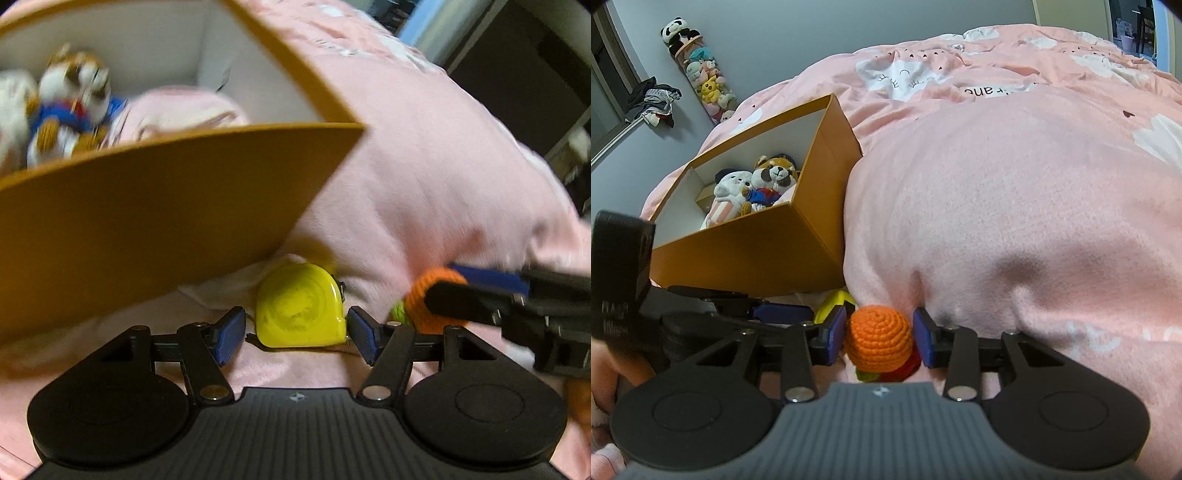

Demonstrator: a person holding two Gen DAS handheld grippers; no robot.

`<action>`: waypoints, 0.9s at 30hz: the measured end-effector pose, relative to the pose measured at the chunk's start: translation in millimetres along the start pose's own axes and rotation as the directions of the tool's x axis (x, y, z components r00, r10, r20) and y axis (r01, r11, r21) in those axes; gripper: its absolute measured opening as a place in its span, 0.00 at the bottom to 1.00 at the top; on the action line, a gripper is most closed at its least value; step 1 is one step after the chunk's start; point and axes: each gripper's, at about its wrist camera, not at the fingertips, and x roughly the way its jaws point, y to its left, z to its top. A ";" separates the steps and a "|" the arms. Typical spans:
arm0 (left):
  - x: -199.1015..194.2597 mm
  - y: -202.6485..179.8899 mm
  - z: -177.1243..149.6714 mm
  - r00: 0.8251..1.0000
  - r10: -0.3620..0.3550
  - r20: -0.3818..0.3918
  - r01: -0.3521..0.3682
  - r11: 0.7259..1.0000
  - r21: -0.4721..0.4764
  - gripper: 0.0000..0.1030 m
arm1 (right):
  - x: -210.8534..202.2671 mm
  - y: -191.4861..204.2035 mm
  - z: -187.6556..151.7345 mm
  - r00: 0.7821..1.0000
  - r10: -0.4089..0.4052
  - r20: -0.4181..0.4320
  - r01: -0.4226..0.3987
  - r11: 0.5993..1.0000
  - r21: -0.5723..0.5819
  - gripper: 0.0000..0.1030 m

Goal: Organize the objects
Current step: 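Grasp the orange crocheted toy with the right gripper while the left grasps the yellow tape measure, then lift the yellow tape measure and orange toy and carry them over the box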

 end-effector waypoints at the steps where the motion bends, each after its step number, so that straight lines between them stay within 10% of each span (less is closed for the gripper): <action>1: 2.1 3.6 0.2 1.000 -0.013 -0.010 0.013 1.000 -0.028 0.72 | 0.5 0.3 -0.1 1.000 0.000 -0.002 0.000 1.000 -0.001 0.40; 17: -38.8 9.1 -15.3 0.998 -0.063 0.030 0.064 0.997 -0.038 0.59 | 2.0 9.2 1.0 1.000 -0.009 -0.029 0.007 0.999 -0.038 0.41; 27: -123.4 -13.9 -14.4 0.973 -0.105 0.203 0.099 0.994 0.042 0.59 | -27.3 47.9 9.0 0.999 -0.037 0.017 0.040 0.980 -0.195 0.41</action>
